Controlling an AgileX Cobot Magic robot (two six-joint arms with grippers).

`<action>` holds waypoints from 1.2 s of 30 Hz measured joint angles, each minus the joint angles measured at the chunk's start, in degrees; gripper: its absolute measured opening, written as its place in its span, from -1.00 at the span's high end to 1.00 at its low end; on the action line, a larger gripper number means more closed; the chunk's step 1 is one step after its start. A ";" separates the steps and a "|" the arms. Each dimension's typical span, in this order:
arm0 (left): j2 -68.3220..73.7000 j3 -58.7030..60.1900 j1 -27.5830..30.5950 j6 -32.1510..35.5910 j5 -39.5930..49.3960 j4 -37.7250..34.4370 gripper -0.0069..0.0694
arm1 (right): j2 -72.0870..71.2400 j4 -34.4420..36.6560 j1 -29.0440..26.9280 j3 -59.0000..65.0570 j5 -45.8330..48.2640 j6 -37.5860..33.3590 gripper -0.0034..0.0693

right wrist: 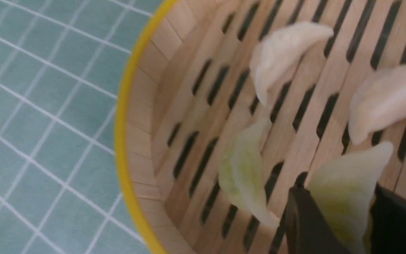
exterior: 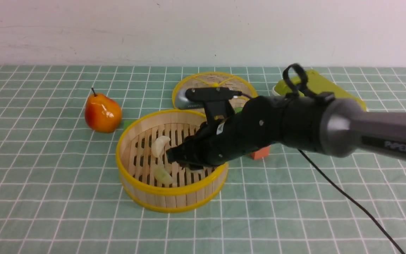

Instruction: Put the dumplings into the steamer on the table with the blue tablecloth.

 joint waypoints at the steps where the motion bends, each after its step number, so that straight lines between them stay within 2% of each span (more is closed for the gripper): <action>1: 0.00 0.00 0.00 0.00 0.00 0.00 0.67 | 1.16 0.04 -0.06 0.00 0.01 0.00 0.35; 3: 0.00 0.00 0.00 0.00 0.00 0.00 0.67 | 2.35 0.21 -0.10 -0.18 -0.94 0.00 0.27; 9: 0.00 0.00 0.00 0.00 0.00 0.00 0.65 | 0.39 0.27 -0.38 -0.28 -0.05 0.00 -0.21; 12: 0.00 0.00 0.00 0.00 0.00 0.02 0.63 | -5.05 -1.11 -0.91 -0.55 2.75 0.00 -0.25; 15: 0.00 0.00 0.00 0.00 0.00 0.02 0.63 | -13.99 -5.48 -1.77 -1.00 6.35 0.00 -0.15; 16: 0.00 0.00 0.00 0.00 0.00 0.02 0.63 | -17.74 -8.31 -2.15 -1.11 8.41 0.00 -0.04; 17: 0.00 0.00 0.00 0.00 0.00 0.02 0.63 | -19.99 -8.84 -2.17 -1.14 8.72 0.00 -0.02; 18: 0.00 0.00 0.00 0.00 0.00 0.07 0.62 | -25.31 -13.44 -2.36 -1.19 11.59 0.00 0.16; 21: 0.00 0.00 0.00 0.00 0.00 0.09 0.62 | -35.13 -20.42 -2.36 -0.36 16.41 0.00 0.50; 23: 0.00 0.00 0.00 0.00 0.00 0.14 0.61 | -41.98 -23.60 -2.36 3.04 19.23 0.00 0.80; 25: 0.00 0.00 0.00 0.00 0.00 0.14 0.61 | -46.03 -24.77 -2.41 6.23 20.51 0.00 0.91; 30: 0.00 0.00 0.00 0.00 0.00 0.16 0.61 | -61.67 -25.58 -2.40 23.96 18.42 0.00 0.96; 36: 0.00 0.00 0.00 0.00 0.00 0.16 0.61 | -76.16 -29.22 -2.40 45.39 3.27 0.00 0.95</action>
